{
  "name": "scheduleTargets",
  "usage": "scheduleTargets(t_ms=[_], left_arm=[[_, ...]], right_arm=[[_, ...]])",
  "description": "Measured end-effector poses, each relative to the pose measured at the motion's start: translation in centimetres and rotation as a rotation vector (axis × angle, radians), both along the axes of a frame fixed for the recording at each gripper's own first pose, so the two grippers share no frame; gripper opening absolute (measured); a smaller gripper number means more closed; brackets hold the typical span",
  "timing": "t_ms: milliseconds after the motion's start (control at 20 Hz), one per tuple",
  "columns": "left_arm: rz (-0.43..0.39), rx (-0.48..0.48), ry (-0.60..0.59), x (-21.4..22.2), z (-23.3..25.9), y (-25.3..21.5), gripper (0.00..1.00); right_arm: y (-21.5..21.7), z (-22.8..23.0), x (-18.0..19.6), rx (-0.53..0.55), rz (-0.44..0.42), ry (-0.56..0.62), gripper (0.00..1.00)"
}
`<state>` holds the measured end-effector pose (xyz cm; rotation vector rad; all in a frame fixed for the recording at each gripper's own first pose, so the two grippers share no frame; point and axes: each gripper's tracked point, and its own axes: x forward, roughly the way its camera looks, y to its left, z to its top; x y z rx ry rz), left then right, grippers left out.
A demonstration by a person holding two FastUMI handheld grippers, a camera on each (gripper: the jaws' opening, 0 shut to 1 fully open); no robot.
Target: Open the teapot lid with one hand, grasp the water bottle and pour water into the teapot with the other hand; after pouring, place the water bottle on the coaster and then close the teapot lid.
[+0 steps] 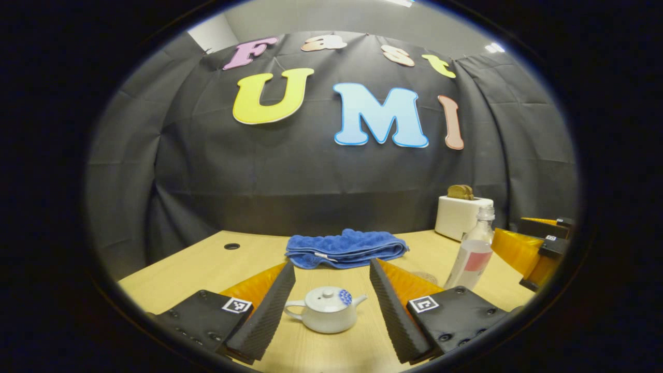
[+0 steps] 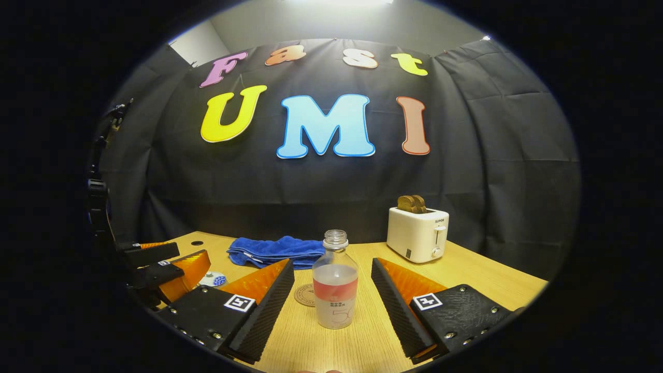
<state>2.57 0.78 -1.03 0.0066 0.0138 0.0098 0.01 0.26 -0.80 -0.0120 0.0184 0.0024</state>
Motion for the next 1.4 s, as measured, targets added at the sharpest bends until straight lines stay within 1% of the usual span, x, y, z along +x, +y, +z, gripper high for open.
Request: scheduleTargets(t_ms=[400, 500, 550, 650, 700, 850, 1050, 1200, 1300, 1350, 1400], left_arm=[[0.013, -0.018, 0.048, 3.1, -2.5, 1.0, 0.92], [0.010, -0.033, 0.063, 3.5, -3.2, 1.1, 0.90], [0.009, -0.039, 0.069, 3.5, -3.5, 1.1, 0.80], [0.014, -0.043, 0.069, 3.9, -3.6, 1.4, 0.71], [0.006, -0.044, 0.071, 3.9, -3.7, 1.3, 0.71], [0.003, -0.023, 0.073, 4.2, -3.7, 1.2, 0.58], [-0.002, 0.001, 0.094, 4.6, -4.4, 0.8, 0.56], [0.001, 0.008, 0.104, 4.6, -4.9, 0.8, 0.63], [0.013, 0.023, 0.109, 4.5, -5.0, 1.1, 0.56], [0.002, 0.023, 0.116, 5.1, -5.5, 0.9, 0.56], [0.004, 0.028, 0.124, 5.0, -5.6, 0.9, 0.48]], right_arm=[[-1.3, -1.2, 0.3, 0.002, -0.026, 0.030, 0.95], [-1.8, -1.6, 0.4, 0.002, -0.037, 0.041, 0.95], [-1.9, -1.7, 0.5, 0.004, -0.040, 0.047, 0.95], [-2.2, -2.1, 0.5, 0.006, -0.046, 0.057, 0.95], [-2.3, -2.3, 0.6, 0.008, -0.047, 0.062, 0.95], [-2.4, -3.0, 0.9, 0.013, -0.049, 0.081, 0.95], [-2.4, -3.4, 1.0, 0.010, -0.050, 0.092, 0.95], [-2.7, -3.4, 1.1, 0.012, -0.054, 0.090, 0.95], [-2.9, -3.4, 1.2, 0.016, -0.058, 0.092, 0.95], [-2.9, -3.5, 1.3, 0.018, -0.060, 0.094, 0.95], [-3.0, -3.6, 1.3, 0.020, -0.061, 0.096, 0.95]])
